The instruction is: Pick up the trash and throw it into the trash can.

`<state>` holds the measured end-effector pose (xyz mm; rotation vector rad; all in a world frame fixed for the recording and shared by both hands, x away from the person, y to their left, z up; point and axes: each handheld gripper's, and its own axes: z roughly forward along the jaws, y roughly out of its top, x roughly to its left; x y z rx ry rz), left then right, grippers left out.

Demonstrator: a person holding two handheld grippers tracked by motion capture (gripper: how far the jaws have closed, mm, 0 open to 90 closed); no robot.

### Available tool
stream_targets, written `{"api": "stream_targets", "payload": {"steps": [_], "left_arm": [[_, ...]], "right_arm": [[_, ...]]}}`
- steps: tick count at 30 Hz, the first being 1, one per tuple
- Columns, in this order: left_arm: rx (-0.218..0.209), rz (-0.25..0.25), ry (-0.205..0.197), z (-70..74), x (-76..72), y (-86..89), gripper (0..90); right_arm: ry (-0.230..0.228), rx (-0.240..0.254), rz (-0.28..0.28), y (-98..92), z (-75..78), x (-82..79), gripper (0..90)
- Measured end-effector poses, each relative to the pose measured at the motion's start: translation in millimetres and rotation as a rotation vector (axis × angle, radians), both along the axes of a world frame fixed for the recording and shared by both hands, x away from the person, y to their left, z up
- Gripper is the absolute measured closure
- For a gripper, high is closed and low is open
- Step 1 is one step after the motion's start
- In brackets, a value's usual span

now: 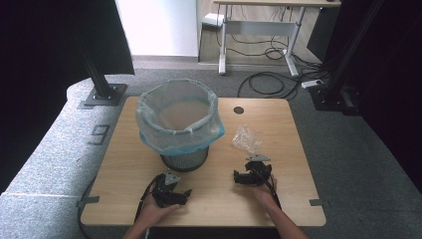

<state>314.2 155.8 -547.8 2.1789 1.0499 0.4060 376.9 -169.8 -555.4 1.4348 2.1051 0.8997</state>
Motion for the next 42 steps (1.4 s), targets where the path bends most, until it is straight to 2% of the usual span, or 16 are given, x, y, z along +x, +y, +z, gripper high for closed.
{"api": "stream_targets", "payload": {"steps": [14, 19, 27, 42], "left_arm": [[0.001, -0.009, 0.001, 0.0, 1.1, -1.3, 16.0], [0.000, -0.009, 0.000, -0.1, 1.4, -1.9, 16.0], [0.000, -0.009, 0.000, -0.1, 1.4, -2.0, 16.0], [-0.001, -0.011, 0.000, -0.1, 1.4, -2.3, 16.1]], "right_arm": [[0.021, -0.005, 0.000, 2.8, 4.3, -4.7, 10.8], [0.033, 0.025, 0.013, 4.2, 5.9, -6.3, 12.0], [0.036, 0.023, 0.028, 6.5, 6.9, -7.5, 13.0], [0.020, 0.008, -0.026, -13.5, 10.9, -2.0, 15.3]]}}
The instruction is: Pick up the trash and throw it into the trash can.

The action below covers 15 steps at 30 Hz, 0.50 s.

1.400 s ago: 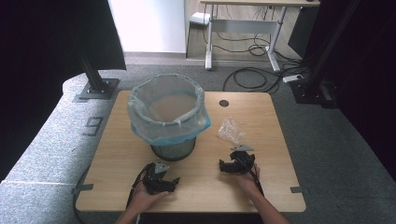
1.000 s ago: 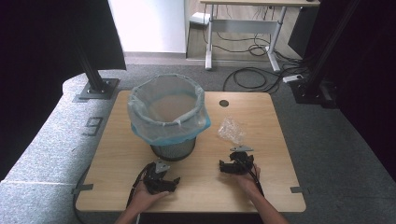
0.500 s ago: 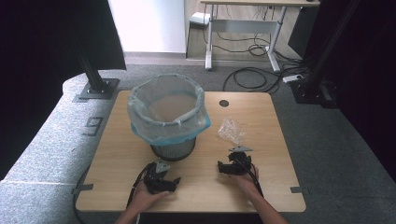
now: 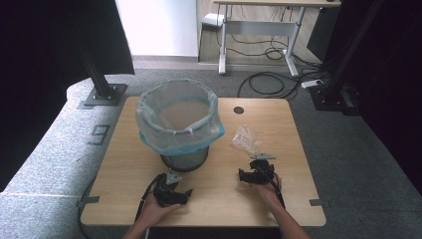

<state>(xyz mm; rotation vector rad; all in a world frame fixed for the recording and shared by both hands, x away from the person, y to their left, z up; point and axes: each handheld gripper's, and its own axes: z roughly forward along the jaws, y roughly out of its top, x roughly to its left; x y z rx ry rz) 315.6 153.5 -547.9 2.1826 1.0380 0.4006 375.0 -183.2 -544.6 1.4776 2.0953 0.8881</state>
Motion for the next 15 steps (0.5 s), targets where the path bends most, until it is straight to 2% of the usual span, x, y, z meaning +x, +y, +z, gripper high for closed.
{"api": "stream_targets", "payload": {"steps": [4, 15], "left_arm": [[0.000, 0.000, 0.001, 0.1, 0.0, 0.0, 16.1], [0.000, -0.001, 0.000, 0.0, 0.0, -0.4, 16.0]], "right_arm": [[-0.014, -0.023, 0.008, -1.6, 0.3, 0.8, 15.8], [-0.022, -0.028, -0.014, -7.0, 1.9, 3.0, 17.0]]}}
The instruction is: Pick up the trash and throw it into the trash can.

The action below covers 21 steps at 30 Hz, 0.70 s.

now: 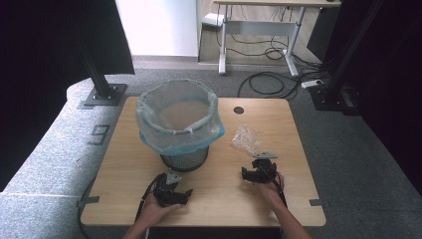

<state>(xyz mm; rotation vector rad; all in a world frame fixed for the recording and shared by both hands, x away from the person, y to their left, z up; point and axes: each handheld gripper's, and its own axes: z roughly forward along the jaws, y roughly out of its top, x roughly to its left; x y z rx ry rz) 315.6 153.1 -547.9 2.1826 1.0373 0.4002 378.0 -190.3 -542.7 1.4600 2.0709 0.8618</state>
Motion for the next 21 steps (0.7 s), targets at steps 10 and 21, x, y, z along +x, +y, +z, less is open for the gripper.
{"api": "stream_targets", "payload": {"steps": [10, 21], "left_arm": [[0.002, 0.000, 0.001, 0.1, -0.1, -0.6, 16.1], [0.002, -0.001, 0.000, 0.0, -0.1, -1.0, 16.1]], "right_arm": [[-0.007, -0.010, -0.023, -5.2, 1.9, 1.5, 18.2], [-0.035, -0.006, -0.027, -10.9, 5.4, 2.5, 21.6]]}}
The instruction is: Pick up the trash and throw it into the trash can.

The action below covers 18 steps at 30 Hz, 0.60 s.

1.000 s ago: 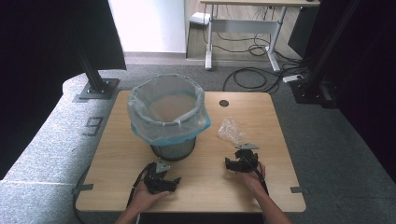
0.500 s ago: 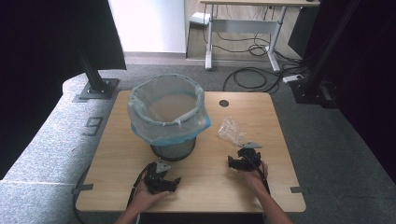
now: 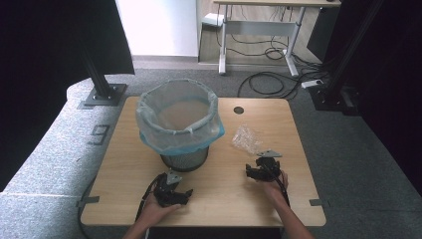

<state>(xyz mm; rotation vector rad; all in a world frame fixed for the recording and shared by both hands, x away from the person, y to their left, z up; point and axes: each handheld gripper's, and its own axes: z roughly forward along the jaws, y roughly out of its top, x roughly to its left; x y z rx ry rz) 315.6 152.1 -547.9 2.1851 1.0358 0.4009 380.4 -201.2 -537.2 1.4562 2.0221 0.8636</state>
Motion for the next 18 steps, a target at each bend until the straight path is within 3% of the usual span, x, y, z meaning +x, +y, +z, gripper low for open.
{"api": "stream_targets", "payload": {"steps": [18], "left_arm": [[0.000, 0.000, 0.000, 0.0, -0.2, -0.5, 16.0]], "right_arm": [[-0.021, 0.018, 0.023, -10.3, 3.9, 3.6, 28.5]]}}
